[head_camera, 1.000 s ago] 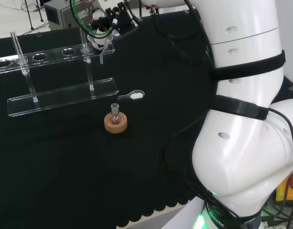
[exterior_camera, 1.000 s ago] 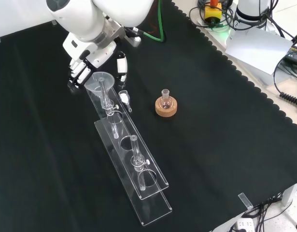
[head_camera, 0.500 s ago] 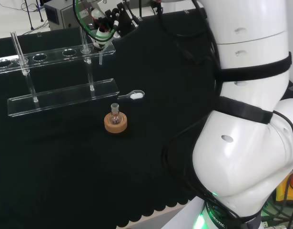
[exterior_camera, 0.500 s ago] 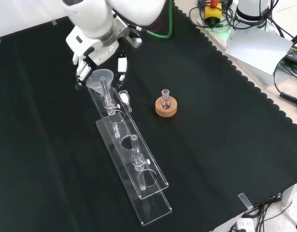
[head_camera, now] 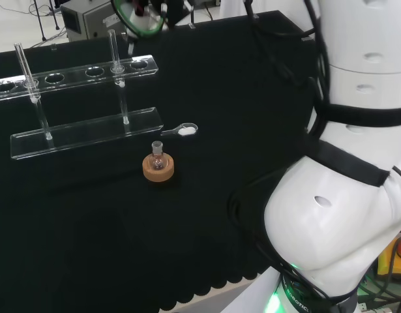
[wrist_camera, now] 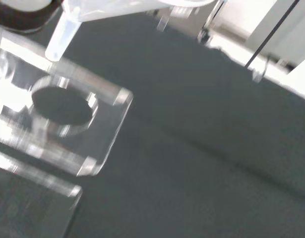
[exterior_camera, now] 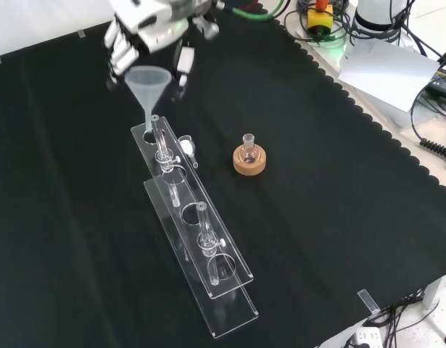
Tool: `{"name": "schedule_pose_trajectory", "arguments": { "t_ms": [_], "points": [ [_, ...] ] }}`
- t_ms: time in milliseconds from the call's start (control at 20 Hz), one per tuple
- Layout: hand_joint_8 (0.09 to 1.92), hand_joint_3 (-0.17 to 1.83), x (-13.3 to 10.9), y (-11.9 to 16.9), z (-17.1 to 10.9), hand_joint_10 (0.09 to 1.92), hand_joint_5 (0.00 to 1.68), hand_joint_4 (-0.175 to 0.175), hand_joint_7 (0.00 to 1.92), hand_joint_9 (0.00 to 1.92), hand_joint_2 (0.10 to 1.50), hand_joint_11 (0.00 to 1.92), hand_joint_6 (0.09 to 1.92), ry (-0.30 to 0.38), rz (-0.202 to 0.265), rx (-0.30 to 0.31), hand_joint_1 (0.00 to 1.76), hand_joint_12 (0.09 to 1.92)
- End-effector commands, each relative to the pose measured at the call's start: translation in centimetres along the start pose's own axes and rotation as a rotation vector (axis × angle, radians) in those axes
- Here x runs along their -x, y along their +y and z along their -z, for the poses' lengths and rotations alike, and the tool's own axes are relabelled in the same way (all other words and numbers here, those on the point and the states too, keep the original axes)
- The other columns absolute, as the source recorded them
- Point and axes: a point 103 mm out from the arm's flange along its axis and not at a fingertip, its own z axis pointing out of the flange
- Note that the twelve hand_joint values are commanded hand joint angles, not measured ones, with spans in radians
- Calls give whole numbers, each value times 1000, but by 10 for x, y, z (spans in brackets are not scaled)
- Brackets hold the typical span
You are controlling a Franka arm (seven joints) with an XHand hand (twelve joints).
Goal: Pick up the funnel from the transparent funnel stand.
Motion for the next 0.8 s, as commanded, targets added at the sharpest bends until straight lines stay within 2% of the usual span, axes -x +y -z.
{"name": "schedule_pose_trajectory", "arguments": {
  "t_ms": [50, 150, 250, 350, 800],
  "points": [
    [588, 38, 16, -26, 44, 278, 887, 175, 847, 1127, 1134, 936, 1142, -78, -40, 17, 974, 1025],
    [590, 33, 19, -39, 49, 274, 883, 175, 843, 1127, 1139, 933, 1148, -97, -50, 6, 972, 1022],
    [588, 10, 21, -52, 52, 255, 848, 90, 837, 1129, 1105, 930, 965, -110, -58, -6, 907, 1011],
    [584, 0, 22, -66, 52, 243, 842, 52, 835, 1132, 1090, 929, 866, -121, -66, -20, 874, 1004],
    [578, -4, 6, -127, 41, 228, 842, 41, 836, 1136, 1084, 930, 819, -159, -69, -79, 846, 999]
  ]
}}
